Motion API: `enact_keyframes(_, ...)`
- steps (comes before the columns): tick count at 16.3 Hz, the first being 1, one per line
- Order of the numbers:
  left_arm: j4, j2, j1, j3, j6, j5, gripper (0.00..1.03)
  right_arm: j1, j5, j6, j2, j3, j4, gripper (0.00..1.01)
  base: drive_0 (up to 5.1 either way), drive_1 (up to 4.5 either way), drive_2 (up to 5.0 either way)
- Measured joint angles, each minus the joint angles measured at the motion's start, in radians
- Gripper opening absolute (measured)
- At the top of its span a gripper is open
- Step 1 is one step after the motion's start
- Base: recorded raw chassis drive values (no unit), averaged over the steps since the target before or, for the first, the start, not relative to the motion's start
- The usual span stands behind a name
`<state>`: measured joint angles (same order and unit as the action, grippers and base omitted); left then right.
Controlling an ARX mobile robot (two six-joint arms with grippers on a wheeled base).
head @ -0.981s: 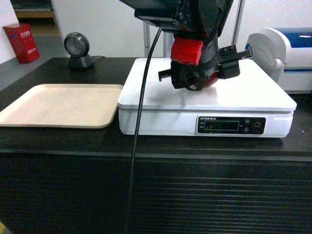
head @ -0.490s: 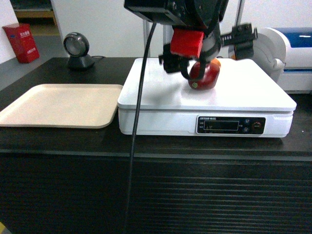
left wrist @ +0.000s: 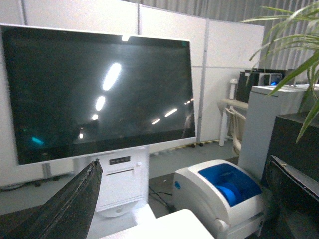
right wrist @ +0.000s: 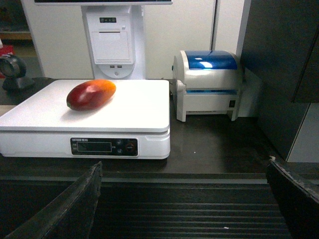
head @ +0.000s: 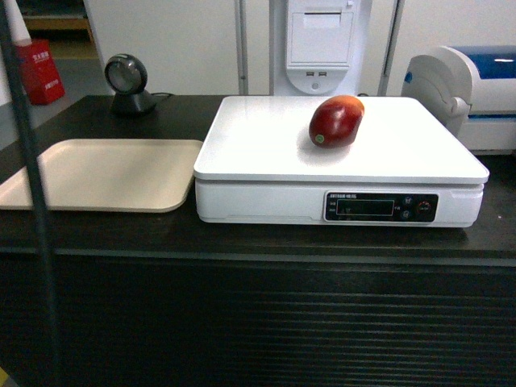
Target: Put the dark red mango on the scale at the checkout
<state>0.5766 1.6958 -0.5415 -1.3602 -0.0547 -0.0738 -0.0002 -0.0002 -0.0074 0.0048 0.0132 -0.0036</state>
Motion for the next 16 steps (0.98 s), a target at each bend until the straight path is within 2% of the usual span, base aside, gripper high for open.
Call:
enact_keyframes(1,0.035,-0.086,0.033,0.098,0.004,0.001,0.98,0.000,0.000,0.000,0.000,0.000,0.000,0.98,0.0,0.00,0.0)
enact_keyframes(3,0.049,-0.301,0.138,0.264,0.019,0.000,0.98,0.000,0.000,0.000,0.000,0.000,0.000,0.98,0.0,0.00,0.0)
enact_keyframes(4,-0.020,-0.383,0.181,0.288,0.033,-0.039,0.96,0.000,0.000,0.000,0.000,0.000,0.000,0.98,0.0,0.00,0.0)
enact_keyframes(5,-0.235,-0.491,0.240,0.306,0.037,-0.152,0.84,0.000,0.000,0.000,0.000,0.000,0.000,0.98,0.0,0.00,0.0)
enact_keyframes(6,-0.357,-0.617,0.320,0.429,0.037,-0.126,0.71,0.000,0.000,0.000,0.000,0.000,0.000,0.98,0.0,0.00,0.0)
enact_keyframes(7,-0.378,-0.711,0.400,0.564,0.037,-0.071,0.60,0.000,0.000,0.000,0.000,0.000,0.000,0.98,0.0,0.00,0.0)
enact_keyframes(8,-0.345,-0.777,0.448,0.672,0.037,-0.052,0.49,0.000,0.000,0.000,0.000,0.000,0.000,0.98,0.0,0.00,0.0)
enact_keyframes(11,-0.241,-0.911,0.461,0.887,0.037,0.000,0.15,0.000,0.000,0.000,0.000,0.000,0.000,0.98,0.0,0.00,0.0)
enact_keyframes(12,-0.210,-0.963,0.536,0.995,0.040,0.066,0.02,0.000,0.000,0.000,0.000,0.000,0.000,0.98,0.0,0.00,0.0)
enact_keyframes(13,-0.202,-0.984,0.549,1.030,0.040,0.060,0.02,0.000,0.000,0.000,0.000,0.000,0.000,0.98,0.0,0.00,0.0)
enact_keyframes(16,-0.180,-1.058,0.539,1.116,0.041,0.074,0.02,0.000,0.000,0.000,0.000,0.000,0.000,0.98,0.0,0.00,0.0)
